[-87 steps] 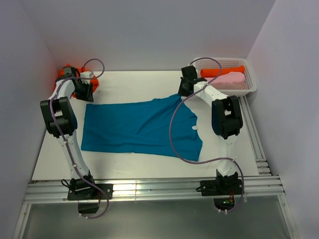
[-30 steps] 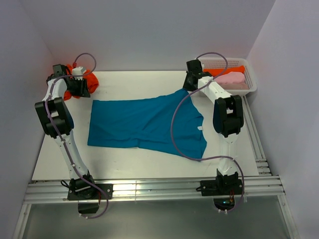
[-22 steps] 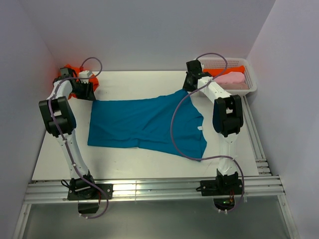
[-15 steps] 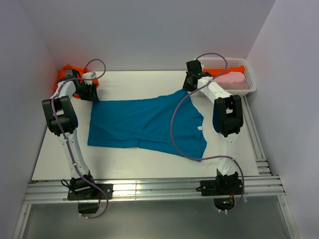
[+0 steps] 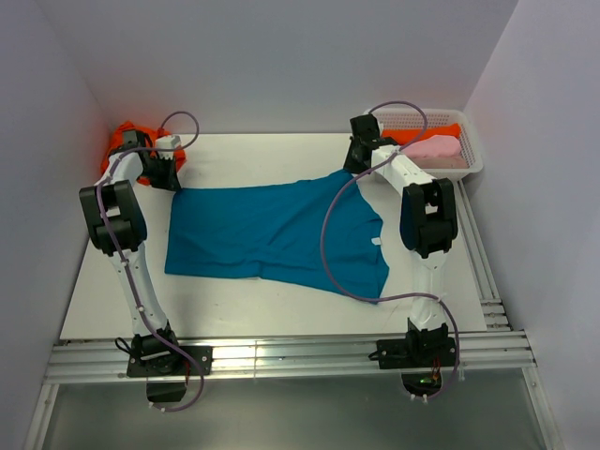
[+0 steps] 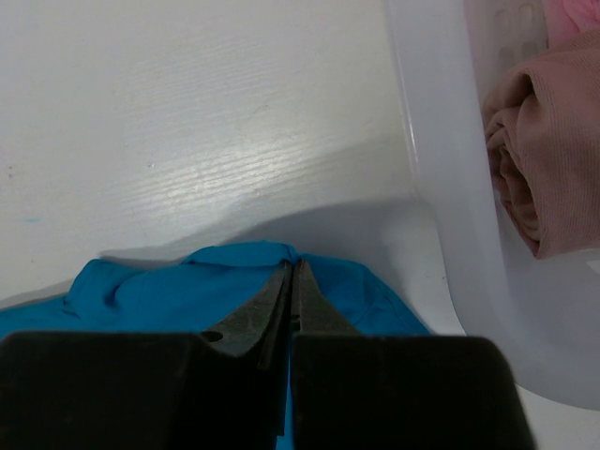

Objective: Roll the t-shirts
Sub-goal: Fold the tshirt

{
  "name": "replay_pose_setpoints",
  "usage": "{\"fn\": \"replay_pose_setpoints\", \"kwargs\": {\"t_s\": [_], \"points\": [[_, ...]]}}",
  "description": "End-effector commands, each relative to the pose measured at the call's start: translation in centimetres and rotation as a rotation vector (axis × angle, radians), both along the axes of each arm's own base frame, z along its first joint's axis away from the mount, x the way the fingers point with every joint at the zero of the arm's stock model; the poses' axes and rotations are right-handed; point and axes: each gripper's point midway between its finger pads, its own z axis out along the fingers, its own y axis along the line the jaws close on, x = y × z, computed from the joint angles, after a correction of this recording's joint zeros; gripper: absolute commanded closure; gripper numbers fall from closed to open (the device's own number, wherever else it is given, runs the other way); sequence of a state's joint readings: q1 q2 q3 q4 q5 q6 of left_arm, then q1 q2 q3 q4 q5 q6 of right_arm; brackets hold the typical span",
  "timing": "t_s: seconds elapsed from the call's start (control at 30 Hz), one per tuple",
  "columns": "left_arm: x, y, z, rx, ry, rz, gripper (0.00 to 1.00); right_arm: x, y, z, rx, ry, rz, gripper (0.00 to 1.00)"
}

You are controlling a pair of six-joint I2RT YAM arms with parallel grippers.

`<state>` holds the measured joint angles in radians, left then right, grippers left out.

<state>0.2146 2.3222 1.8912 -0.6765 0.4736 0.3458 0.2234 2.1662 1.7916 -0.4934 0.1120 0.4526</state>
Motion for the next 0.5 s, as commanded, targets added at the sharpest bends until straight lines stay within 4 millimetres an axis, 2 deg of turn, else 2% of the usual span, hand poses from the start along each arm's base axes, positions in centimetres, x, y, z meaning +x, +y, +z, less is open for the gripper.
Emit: {"fn": "replay_pose_setpoints", "kwargs": {"t_s": [0.0,0.2,0.33,0.47], "points": [[1.5,0.5,2.8,0.023,-0.094,0.004,1.00,1.2,-0.7,1.7,-0.009,-0.059,-0.018,1.00],[2.7,1.8,5.5,0.002,-0.173,0.026,1.00,1.3,-1.3,3.3,-0.024,-0.097,-0.035,1.00],[3.2,2.1,6.2,-0.004,-0.192,0.020,1.00,1.3,-1.6,4.0,-0.027,-0.112,-0.044,1.00],[3.5,2.5,6.4,0.011,-0.201,0.026,1.00,0.9,-1.8,3.9,-0.030,-0.106,-0.053,1.00]]}}
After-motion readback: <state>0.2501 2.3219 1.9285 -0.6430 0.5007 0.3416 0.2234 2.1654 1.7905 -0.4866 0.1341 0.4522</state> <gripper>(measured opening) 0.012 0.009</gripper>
